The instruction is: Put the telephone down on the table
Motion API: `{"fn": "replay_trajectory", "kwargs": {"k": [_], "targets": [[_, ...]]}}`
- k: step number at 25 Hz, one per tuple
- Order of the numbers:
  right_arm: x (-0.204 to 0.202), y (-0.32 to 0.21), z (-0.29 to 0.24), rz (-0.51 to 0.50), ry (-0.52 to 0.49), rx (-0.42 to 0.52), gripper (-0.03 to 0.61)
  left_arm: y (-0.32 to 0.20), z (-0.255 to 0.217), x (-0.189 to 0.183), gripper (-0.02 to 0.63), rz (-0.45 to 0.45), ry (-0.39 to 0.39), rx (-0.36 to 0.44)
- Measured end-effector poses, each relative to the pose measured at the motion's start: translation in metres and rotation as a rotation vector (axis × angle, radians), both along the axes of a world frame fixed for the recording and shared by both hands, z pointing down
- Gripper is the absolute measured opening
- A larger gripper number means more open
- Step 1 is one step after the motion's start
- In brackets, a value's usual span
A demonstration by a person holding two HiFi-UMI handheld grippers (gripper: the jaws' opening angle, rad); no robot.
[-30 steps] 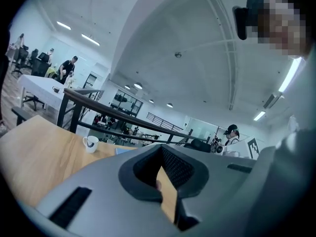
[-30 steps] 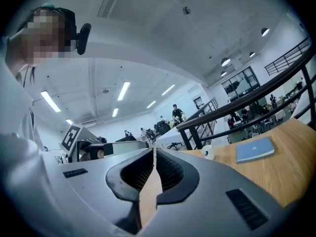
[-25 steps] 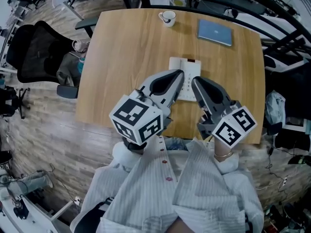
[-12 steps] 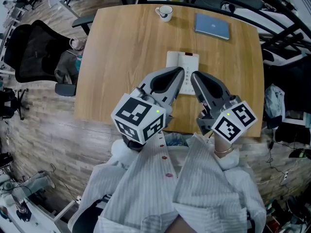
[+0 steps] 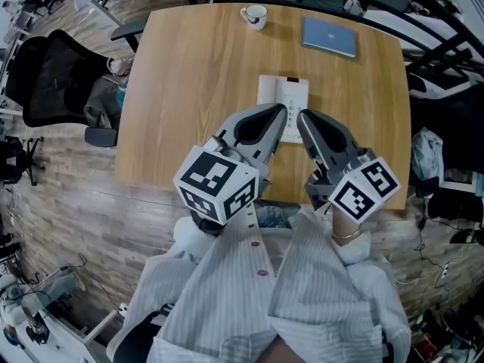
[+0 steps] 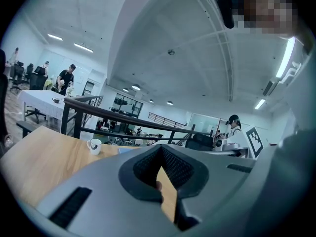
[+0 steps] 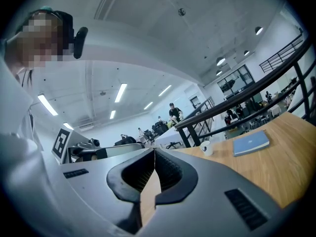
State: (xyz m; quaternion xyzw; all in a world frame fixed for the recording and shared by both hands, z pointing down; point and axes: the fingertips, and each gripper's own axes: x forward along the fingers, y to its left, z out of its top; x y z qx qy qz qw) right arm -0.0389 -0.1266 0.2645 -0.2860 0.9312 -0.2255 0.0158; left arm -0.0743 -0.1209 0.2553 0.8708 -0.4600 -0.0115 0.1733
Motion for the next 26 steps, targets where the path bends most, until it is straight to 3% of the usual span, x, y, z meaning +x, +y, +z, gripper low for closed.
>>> {"fn": "replay_trajectory", "kwargs": {"k": [18,26], "targets": [[-0.001,0.007,0.007,-0.005,-0.002,-0.032,0.034,0.005,0.002,0.003,0.008,0.006,-0.003,-0.008],[0.0,0.001,0.003,-0.014,-0.011,-0.025,0.034,-0.01,-0.006,0.002,0.008,0.04,-0.058,0.004]]}}
